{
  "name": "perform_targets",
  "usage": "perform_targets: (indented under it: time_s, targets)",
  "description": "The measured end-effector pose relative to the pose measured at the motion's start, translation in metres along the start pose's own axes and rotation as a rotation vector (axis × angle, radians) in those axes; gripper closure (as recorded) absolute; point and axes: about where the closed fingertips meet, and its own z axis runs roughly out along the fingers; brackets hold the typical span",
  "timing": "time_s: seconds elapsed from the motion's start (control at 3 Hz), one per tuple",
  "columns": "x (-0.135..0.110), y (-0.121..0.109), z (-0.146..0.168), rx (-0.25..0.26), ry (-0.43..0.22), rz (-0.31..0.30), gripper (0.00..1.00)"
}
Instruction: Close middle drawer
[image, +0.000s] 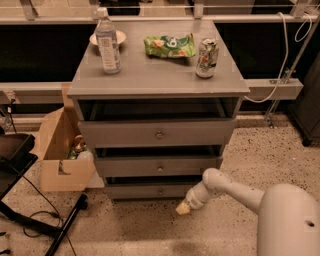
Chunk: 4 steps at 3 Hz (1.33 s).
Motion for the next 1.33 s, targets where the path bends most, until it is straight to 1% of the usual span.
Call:
perform_targets:
  time_s: [0.33, 0.67, 1.0, 1.33]
  targets:
    - [0.044, 0.027, -0.042, 0.037, 0.063, -0.014, 1.0]
    - [0.073, 0.052, -0.132, 0.206, 0.144, -0.008, 1.0]
    - [0.08, 0.08, -0.188, 0.349, 0.188, -0.002, 1.0]
    - [0.086, 0.113, -0.246, 0.52, 0.152, -0.003, 0.82]
